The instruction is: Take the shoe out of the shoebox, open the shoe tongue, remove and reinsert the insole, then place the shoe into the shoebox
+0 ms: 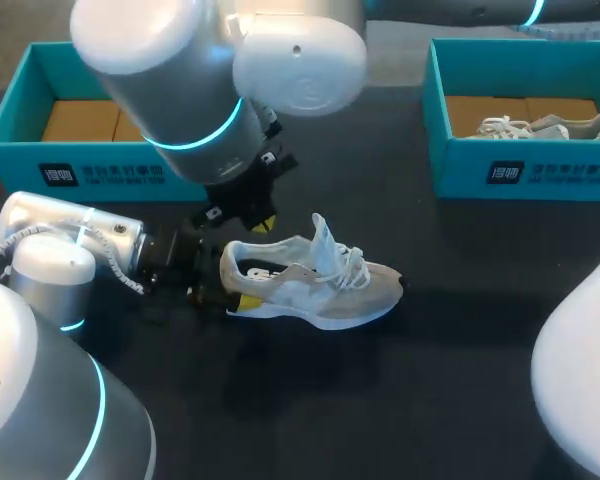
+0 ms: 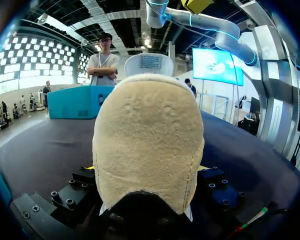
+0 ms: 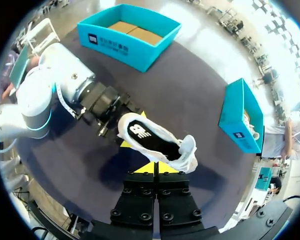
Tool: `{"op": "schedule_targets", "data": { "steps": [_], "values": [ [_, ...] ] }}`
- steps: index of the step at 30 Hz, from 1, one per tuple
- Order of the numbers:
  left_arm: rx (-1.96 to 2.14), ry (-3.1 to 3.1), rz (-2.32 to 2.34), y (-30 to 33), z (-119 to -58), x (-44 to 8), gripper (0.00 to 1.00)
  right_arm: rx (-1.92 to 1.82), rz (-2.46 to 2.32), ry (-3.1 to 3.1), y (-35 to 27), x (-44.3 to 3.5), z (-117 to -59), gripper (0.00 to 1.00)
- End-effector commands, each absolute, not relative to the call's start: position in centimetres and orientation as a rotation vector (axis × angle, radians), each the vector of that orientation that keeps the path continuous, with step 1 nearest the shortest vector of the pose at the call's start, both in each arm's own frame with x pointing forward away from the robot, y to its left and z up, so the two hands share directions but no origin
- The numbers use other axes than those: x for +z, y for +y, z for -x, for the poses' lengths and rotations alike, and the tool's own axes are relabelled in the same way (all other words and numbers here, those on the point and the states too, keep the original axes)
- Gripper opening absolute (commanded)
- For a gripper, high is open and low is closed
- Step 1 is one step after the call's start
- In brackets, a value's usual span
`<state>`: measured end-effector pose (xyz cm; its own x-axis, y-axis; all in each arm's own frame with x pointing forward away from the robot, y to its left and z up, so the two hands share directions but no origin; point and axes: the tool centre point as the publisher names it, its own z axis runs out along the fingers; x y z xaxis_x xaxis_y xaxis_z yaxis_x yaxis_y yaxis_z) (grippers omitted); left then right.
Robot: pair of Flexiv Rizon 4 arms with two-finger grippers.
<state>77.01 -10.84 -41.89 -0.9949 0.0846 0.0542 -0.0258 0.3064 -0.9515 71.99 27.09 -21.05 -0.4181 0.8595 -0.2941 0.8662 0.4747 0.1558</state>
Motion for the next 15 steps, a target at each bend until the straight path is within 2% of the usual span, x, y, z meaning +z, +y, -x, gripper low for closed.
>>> {"op": "schedule_targets", "data": {
  "steps": [1, 13, 15],
  "values": [
    [1.793, -2.464, 0.055, -10.8, -77.0, -42.1, 0.0, 0.015, -1.473, 2.432, 26.3, -21.1, -72.2, 0.0],
    [1.793, -2.464, 0.055, -10.8, -77.0, -42.1, 0.0, 0.015, -1.473, 2.432, 26.3, -21.1, -72.2, 0.0],
    [1.793, -2.464, 0.055, -10.8, -77.0, -42.1, 0.0, 0.111, -1.334, 2.493, 25.9, -21.6, -73.2, 0.0]
  ]
}}
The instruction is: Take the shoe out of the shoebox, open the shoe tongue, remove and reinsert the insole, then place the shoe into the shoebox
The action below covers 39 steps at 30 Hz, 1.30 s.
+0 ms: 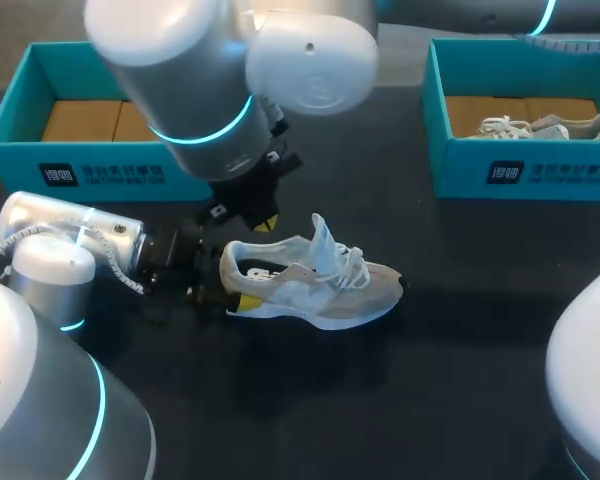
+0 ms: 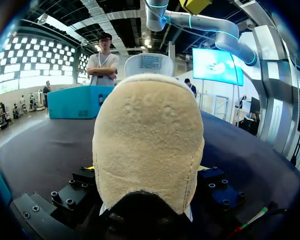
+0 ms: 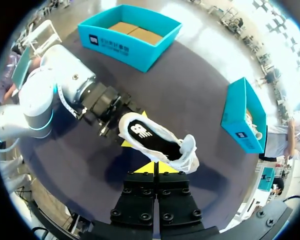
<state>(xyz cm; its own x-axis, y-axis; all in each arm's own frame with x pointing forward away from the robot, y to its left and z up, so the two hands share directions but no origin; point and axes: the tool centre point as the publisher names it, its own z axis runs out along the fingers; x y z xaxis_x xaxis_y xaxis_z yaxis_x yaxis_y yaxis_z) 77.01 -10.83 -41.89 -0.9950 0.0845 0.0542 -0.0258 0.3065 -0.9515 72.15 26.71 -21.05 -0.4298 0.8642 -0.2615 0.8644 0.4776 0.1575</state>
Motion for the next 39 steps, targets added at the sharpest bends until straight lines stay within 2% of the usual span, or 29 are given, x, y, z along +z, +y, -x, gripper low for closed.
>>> {"op": "schedule_targets", "data": {
  "steps": [1, 3, 9, 18, 26, 29, 39],
  "values": [
    [1.793, -2.464, 0.055, -10.8, -77.0, -42.1, 0.0, 0.098, -1.283, 2.486, 25.7, -21.6, -73.6, 0.0],
    [1.793, -2.464, 0.055, -10.8, -77.0, -42.1, 0.0, 0.229, -1.071, 2.551, 25.4, -21.4, -74.2, 0.0],
    [1.793, -2.464, 0.055, -10.8, -77.0, -42.1, 0.0, 0.258, -0.767, 2.661, 24.2, -21.0, -74.7, 0.0],
    [1.793, -2.464, 0.055, -10.8, -77.0, -42.1, 0.0, 0.144, -0.411, 2.892, 25.1, -22.3, -75.5, 0.0],
    [1.793, -2.464, 0.055, -10.8, -77.0, -42.1, 0.0, -0.061, -0.264, 2.979, 26.3, -23.3, -76.1, 0.0],
    [1.793, -2.464, 0.055, -10.8, -77.0, -42.1, 0.0, -0.246, -0.269, 2.964, 26.3, -23.7, -75.9, 0.0],
    [1.793, -2.464, 0.055, -10.8, -77.0, -42.1, 0.0, -0.246, -0.269, 2.964, 26.3, -23.7, -75.9, 0.0]
  ]
}}
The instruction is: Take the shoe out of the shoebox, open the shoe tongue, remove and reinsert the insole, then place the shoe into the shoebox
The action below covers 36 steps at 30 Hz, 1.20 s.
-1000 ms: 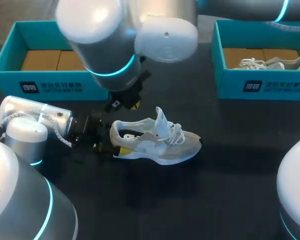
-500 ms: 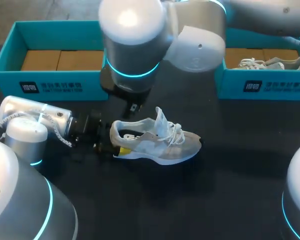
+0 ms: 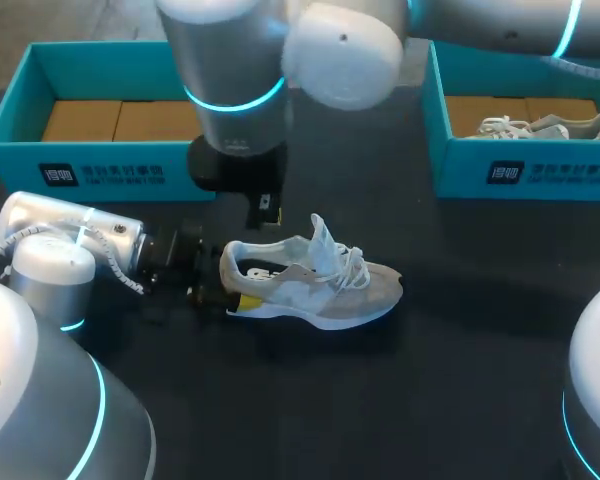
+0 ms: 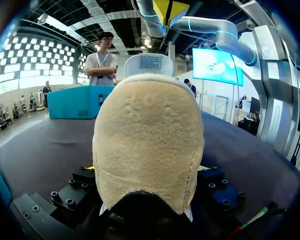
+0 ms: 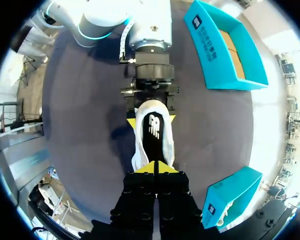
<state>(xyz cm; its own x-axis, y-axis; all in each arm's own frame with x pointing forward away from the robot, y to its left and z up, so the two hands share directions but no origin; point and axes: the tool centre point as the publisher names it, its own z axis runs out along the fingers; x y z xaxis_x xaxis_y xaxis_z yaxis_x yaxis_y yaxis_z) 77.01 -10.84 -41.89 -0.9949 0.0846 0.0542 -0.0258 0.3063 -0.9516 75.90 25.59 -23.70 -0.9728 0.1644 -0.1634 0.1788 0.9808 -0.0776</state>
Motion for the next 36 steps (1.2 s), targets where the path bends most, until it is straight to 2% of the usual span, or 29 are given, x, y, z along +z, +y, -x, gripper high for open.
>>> {"op": "schedule_targets", "data": {
  "steps": [1, 36],
  "values": [
    [1.793, -2.464, 0.055, -10.8, -77.0, -42.1, 0.0, -0.246, -0.269, 2.964, 26.3, -23.7, -75.9, 0.0],
    [1.793, -2.464, 0.055, -10.8, -77.0, -42.1, 0.0, -0.069, -0.205, 3.002, 24.9, -35.3, -77.5, 0.0]
  ]
}}
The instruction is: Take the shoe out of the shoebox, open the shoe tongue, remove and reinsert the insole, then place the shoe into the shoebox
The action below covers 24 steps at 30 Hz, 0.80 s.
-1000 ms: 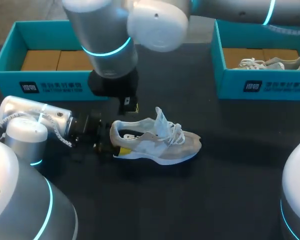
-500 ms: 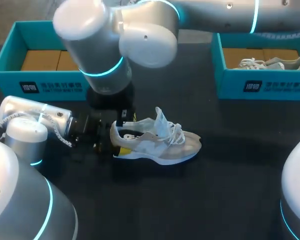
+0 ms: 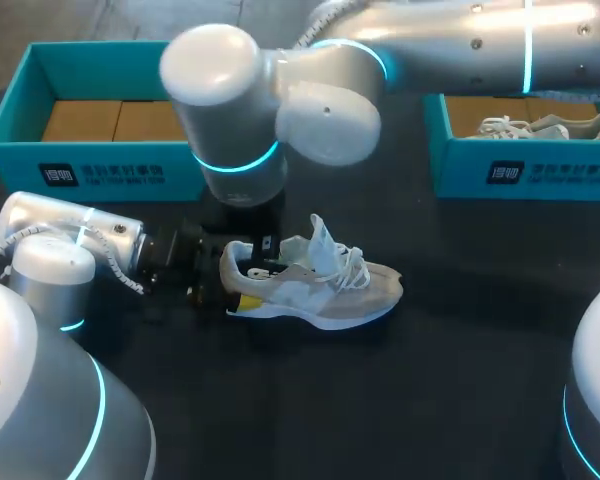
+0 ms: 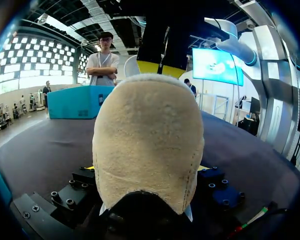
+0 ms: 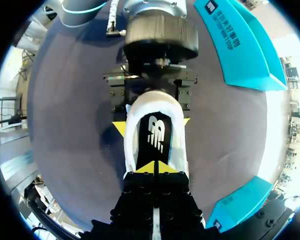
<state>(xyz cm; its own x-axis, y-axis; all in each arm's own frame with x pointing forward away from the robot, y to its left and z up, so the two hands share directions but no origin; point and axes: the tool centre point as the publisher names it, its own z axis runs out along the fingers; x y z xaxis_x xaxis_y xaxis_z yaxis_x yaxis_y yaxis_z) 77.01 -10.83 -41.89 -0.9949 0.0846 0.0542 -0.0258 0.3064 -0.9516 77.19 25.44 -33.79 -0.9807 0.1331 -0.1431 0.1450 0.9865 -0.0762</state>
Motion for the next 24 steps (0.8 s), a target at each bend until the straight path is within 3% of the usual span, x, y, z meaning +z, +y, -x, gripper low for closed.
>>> {"op": "schedule_targets", "data": {
  "steps": [1, 24],
  "values": [
    [1.793, -2.464, 0.055, -10.8, -77.0, -42.1, 0.0, -0.073, -0.203, 3.004, 24.9, -35.6, -77.5, 0.0],
    [1.793, -2.464, 0.055, -10.8, -77.0, -42.1, 0.0, -0.097, -0.271, 2.983, 22.5, -39.2, -77.2, 0.0]
  ]
}}
